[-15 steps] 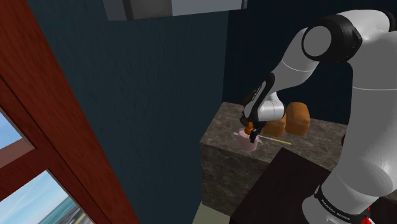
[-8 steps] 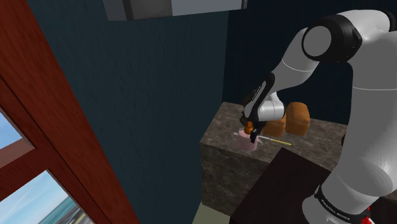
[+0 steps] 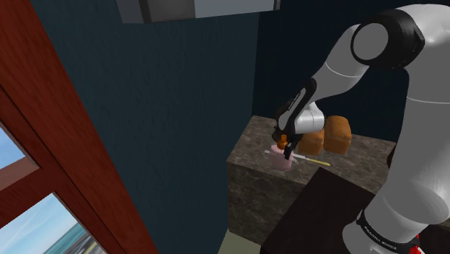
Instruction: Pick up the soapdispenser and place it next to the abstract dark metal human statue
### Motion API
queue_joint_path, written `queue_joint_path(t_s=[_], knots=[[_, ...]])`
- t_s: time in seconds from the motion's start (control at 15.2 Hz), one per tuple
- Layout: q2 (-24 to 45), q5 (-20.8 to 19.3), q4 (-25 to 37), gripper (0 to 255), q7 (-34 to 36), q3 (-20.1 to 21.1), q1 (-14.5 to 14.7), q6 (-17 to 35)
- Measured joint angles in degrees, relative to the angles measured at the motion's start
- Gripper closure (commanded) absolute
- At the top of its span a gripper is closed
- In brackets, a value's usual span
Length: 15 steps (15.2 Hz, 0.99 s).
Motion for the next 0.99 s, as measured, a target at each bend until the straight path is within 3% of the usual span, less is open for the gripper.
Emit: queue_joint_path(t_s=[0.99], knots=[[-13.19, -11.55, -1.18, 255, 8.20, -6.03, 3.70, -11.17]])
